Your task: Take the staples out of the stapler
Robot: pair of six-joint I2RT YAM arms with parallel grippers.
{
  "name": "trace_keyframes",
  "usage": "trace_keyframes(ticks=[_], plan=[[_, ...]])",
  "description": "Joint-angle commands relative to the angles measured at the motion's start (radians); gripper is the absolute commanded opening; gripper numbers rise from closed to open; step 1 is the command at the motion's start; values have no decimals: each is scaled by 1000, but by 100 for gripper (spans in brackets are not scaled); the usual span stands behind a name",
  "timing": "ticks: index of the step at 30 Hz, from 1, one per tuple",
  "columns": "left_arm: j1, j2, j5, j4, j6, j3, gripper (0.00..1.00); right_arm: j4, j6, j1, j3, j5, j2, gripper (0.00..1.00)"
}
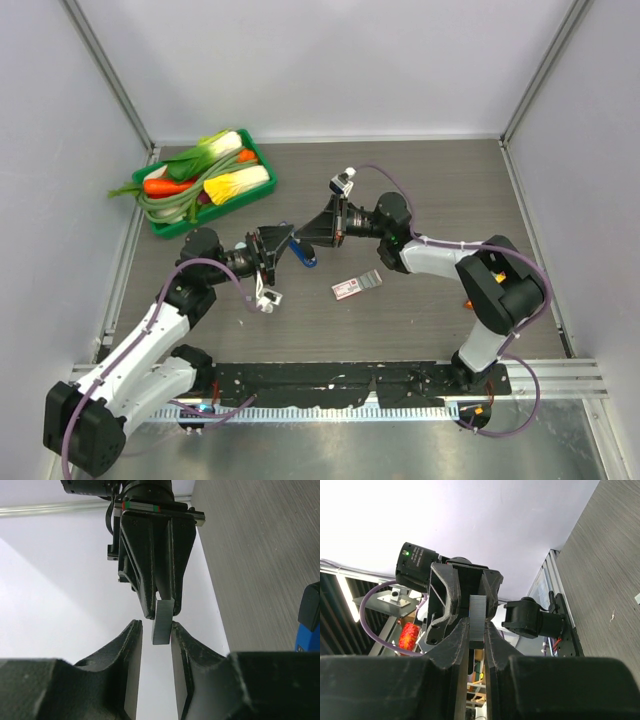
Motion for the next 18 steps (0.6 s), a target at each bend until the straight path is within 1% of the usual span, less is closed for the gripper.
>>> trace_keyframes(ticks=[1,7,10,11,13,14,15,16,17,18], plan=[[-4,-13,10,92,-29,-6,33,117,57,-4,-6,-9,13,1],[-6,-13,-3,96,-32,-11,26,144,81,-4,-5,-6,25,1],[-8,-10,-17,96,-34,-13,19,184,116,-4,-9,-7,41,1],[-8,-9,-20,95,-35,-11,15,207,124,-4,-11,-10,45,1],[-8,-6,-23,86,-48,-3,12,236,150,-2,-11,-9,57,1],[-8,-6,-26,72,-54,4,10,236,152,-4,-8,-9,59,2],[-8,-6,-35,17,-57,15,10,235,146,-5,-6,-10,61,4],[-6,0,-45,-18,-72,45,9,209,133,-7,-3,-9,56,11],[-9,2,-54,-57,-87,61,9,181,114,-11,6,-6,47,14],[-8,5,-66,-113,-109,78,8,142,40,-24,12,-1,33,17]])
